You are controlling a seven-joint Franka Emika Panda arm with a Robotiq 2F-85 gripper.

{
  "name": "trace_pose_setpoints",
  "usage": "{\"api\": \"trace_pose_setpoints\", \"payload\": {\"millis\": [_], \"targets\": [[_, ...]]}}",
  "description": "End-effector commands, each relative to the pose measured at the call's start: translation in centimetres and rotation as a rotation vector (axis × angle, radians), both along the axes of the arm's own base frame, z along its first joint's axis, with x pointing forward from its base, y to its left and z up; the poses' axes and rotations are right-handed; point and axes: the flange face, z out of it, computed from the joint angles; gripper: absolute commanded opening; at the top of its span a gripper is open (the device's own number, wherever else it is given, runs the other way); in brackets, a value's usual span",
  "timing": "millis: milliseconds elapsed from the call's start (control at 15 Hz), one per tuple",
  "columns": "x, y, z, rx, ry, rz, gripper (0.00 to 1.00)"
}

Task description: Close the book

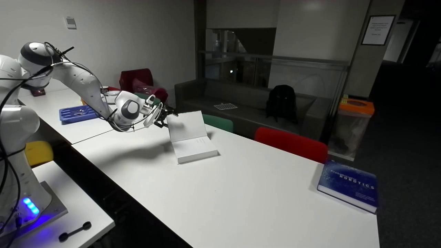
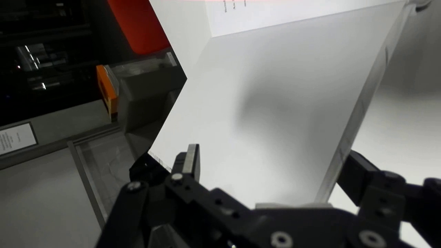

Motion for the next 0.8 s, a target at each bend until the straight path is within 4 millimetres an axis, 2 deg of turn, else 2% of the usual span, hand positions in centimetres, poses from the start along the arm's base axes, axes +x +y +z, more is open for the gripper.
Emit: {"api": "trace_pose_setpoints", "payload": {"millis": [0, 333, 733], "targets": [[-1.0, -1.3, 0.5, -0.028, -0.054, -0.059, 1.00], [-1.3, -2.8, 0.8, -0.035, -0.100, -0.124, 1.00], [-1.6, -3.5, 0.9, -0.011, -0.124, -0.176, 1.00]]}}
